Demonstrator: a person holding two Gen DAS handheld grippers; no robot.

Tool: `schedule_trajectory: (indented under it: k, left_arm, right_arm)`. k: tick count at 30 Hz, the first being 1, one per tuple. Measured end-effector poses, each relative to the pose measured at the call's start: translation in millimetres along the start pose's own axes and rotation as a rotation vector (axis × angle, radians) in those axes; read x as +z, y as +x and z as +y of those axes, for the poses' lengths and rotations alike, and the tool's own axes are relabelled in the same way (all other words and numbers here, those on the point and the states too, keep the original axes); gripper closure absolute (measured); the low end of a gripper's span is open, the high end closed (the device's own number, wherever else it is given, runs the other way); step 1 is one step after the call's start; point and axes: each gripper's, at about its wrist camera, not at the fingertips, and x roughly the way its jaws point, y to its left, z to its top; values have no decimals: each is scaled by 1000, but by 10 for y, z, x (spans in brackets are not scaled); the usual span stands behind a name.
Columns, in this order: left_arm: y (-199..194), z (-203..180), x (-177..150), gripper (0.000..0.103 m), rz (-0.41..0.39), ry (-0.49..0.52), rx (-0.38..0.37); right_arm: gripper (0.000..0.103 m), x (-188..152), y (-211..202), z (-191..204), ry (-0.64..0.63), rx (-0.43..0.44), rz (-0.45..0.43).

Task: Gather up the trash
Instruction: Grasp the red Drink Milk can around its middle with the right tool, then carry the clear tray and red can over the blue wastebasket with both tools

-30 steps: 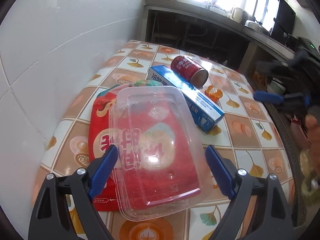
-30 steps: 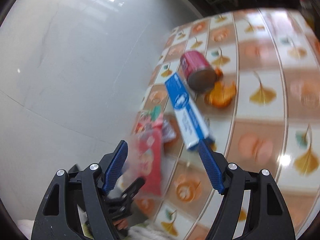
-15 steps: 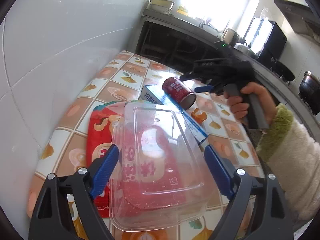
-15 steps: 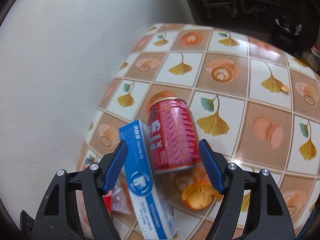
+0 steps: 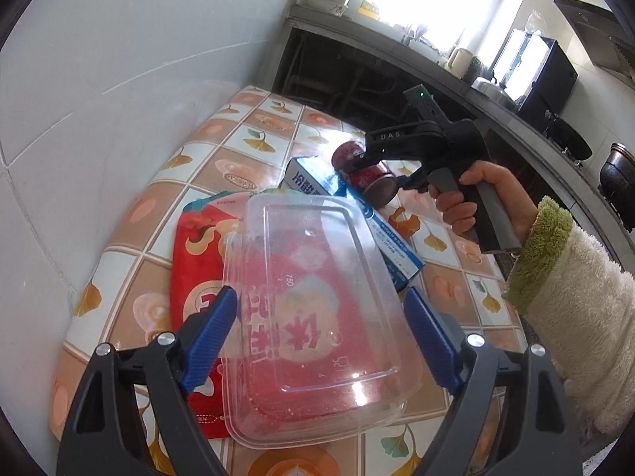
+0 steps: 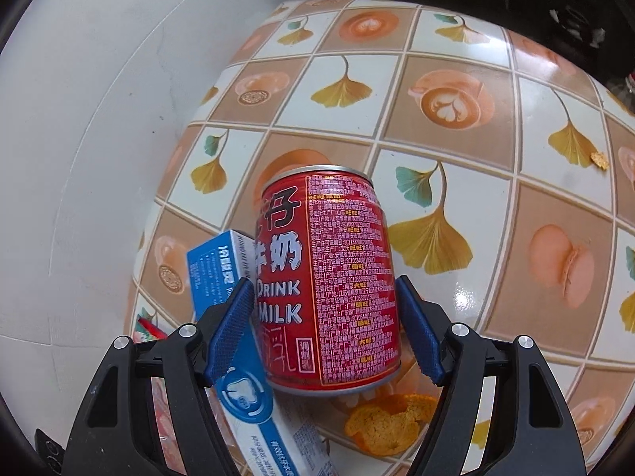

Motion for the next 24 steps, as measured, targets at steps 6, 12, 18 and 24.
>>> schedule_trajectory:
  k: [6,12,18,24]
  left_arm:
    - [118,30,17,19,65,1,29]
    - [207,15,74,20,94,46,96]
    - [165,7,83,22,61,48,129]
    - [59,-30,123,23,32,39,129]
  right_arm:
    - [40,-35,-45,-61,35,-10,-32]
    - [41,-158,-318,-187,73,8,-112]
    - [41,-343,-710,-404,128,68,-193]
    - [41,-668,-1110,-552,157,150,-266]
